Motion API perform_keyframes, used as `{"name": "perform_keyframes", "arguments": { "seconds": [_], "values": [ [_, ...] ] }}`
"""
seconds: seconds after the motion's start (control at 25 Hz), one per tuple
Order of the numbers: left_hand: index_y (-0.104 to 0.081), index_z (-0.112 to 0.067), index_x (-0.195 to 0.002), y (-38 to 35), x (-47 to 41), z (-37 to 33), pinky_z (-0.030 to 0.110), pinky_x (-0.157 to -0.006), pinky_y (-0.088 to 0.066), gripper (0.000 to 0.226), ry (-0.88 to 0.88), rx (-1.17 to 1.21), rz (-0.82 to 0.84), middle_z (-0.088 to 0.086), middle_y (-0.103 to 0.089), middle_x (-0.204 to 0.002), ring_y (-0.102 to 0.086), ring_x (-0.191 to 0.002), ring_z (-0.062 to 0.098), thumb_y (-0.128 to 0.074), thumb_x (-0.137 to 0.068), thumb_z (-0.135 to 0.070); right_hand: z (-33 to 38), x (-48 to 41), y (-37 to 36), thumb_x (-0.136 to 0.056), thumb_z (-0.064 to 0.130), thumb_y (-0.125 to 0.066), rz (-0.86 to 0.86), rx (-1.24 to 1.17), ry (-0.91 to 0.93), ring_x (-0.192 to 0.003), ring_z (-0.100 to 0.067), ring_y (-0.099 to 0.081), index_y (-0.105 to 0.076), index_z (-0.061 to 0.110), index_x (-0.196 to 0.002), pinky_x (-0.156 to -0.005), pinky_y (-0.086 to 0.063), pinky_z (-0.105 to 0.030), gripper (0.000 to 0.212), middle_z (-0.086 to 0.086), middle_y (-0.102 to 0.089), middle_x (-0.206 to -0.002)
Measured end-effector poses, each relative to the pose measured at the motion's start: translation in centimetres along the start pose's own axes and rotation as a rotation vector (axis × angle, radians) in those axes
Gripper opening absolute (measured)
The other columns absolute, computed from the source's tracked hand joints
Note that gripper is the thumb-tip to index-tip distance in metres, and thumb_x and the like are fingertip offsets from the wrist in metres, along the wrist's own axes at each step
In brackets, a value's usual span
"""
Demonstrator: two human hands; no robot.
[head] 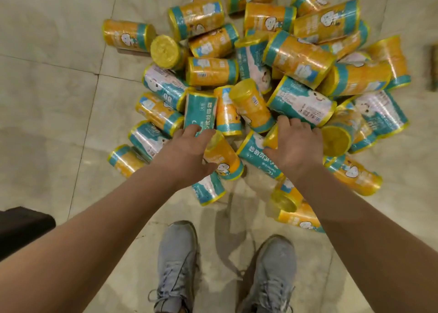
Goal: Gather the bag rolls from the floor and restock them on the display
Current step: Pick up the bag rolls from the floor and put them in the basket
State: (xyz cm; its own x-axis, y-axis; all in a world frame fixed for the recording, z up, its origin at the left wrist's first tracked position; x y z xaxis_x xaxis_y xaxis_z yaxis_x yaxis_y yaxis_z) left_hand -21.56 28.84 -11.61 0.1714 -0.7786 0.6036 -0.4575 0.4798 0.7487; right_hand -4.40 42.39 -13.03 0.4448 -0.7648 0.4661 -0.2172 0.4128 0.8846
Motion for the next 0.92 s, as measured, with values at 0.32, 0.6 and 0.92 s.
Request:
{"name": "perform_keyframes", "arguments": {
  "seconds": [0.32, 0.6, 0.92],
  "values": [
    [-0.025, -0.024, -0.155, -2.9, -4.6, -1.3, 0.047, -0.111, -0.039, 0.094, 0.064, -0.05, 0.13, 0.007, -0.033, -0.15, -0.029, -0.139, 0.031, -0.082, -0.081, -0.033, -1.8, 3.9, 3.9, -0.067, 0.038, -0.089, -0.204, -0.248, 0.098, -0.097, -0.04, -0.065, -0.059, 0.005, -0.131, -0.07, -0.054, -0.042, 0.079, -0.016, -0.062, -0.114],
    [-0.049, -0.023, -0.136, 5.9, 1.8, -2.9, 0.041, -0.092, -0.05, 0.081, 0.062, 0.24, -0.179, 0.004, -0.033, -0.126, -0.051, -0.112, 0.028, -0.091, -0.067, -0.024, -3.8, 8.8, 11.8, -0.074, 0.045, -0.083, -0.29, -0.645, 0.023, -0.114, -0.024, -0.059, -0.056, 0.019, -0.133, -0.082, -0.046, -0.03, 0.07, -0.001, -0.055, -0.129],
    [-0.057, -0.039, -0.135, 41.9, 23.9, -11.2, -0.006, -0.088, -0.028, 0.085, -0.147, 0.386, -0.512, -0.008, -0.042, -0.123, -0.043, -0.105, -0.007, -0.096, -0.06, -0.021, 0.2, 21.4, 47.1, -0.073, 0.041, -0.083, -0.501, -0.816, 0.17, -0.118, -0.004, -0.051, -0.055, 0.027, -0.132, -0.09, -0.041, -0.02, 0.067, 0.011, -0.053, -0.128]
  ]
}}
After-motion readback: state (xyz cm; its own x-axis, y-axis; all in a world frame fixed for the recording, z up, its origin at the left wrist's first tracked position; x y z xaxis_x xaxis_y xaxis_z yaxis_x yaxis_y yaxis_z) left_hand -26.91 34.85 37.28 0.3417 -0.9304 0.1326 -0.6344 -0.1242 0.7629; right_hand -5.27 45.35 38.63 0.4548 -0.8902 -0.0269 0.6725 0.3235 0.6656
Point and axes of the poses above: each hand's wrist, its own x-axis away from the middle knuckle, its own y-axis out of the back of the hand, z = x × y, the point moved 10 cm from there along -x, towards the middle knuckle
